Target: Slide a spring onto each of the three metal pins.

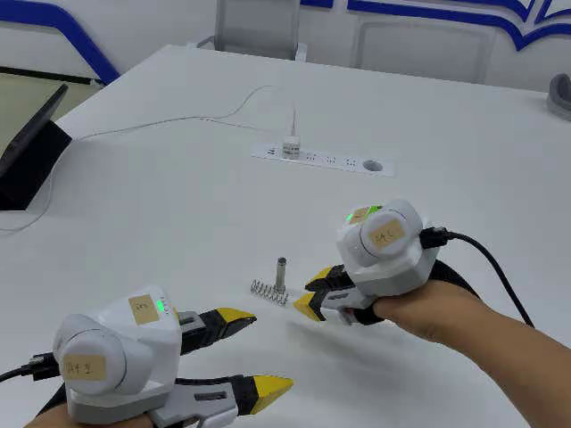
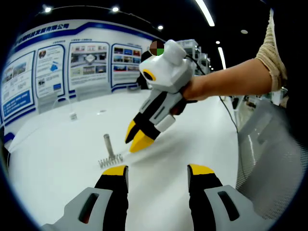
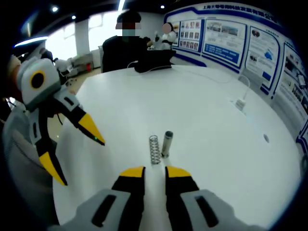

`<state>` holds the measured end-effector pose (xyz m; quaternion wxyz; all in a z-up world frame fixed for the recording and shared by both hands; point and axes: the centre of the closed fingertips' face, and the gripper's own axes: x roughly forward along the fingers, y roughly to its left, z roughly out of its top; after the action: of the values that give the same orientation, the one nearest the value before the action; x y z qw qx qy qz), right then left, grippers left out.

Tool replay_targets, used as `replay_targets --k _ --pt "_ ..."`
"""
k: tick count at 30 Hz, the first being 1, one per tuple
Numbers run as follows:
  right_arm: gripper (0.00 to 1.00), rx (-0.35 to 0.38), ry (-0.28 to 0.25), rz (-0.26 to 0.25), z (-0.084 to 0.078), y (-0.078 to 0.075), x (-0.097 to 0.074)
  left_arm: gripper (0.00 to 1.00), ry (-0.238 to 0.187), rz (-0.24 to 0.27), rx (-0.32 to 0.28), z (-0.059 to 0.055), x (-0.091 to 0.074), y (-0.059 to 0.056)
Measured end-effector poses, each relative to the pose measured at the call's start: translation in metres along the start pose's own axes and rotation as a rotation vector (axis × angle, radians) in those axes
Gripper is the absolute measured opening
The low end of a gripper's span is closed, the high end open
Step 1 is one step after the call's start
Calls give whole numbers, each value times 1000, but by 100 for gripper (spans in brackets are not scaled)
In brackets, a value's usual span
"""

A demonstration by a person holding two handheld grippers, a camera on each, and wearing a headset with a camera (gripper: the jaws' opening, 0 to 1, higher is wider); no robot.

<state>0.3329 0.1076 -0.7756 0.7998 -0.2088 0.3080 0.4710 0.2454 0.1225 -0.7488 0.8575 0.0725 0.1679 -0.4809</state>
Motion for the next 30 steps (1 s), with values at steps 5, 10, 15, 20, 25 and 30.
replay_targets --k 5,10,15,20,25,30 --pt "18 -4 4 10 3 1 10 50 -1 5 -10 -1 -1 2" --pt "17 -4 11 21 6 1 17 50 2 9 -13 -2 -3 3" --pt "17 -3 25 31 3 2 23 50 4 14 -16 -3 -4 5" --pt "17 3 40 40 -1 2 27 50 7 18 -16 -3 -5 7" --pt "16 11 46 45 -3 1 31 50 11 18 -16 -4 -5 7" --pt "15 18 55 55 -5 3 34 50 13 20 -15 -4 -6 7"
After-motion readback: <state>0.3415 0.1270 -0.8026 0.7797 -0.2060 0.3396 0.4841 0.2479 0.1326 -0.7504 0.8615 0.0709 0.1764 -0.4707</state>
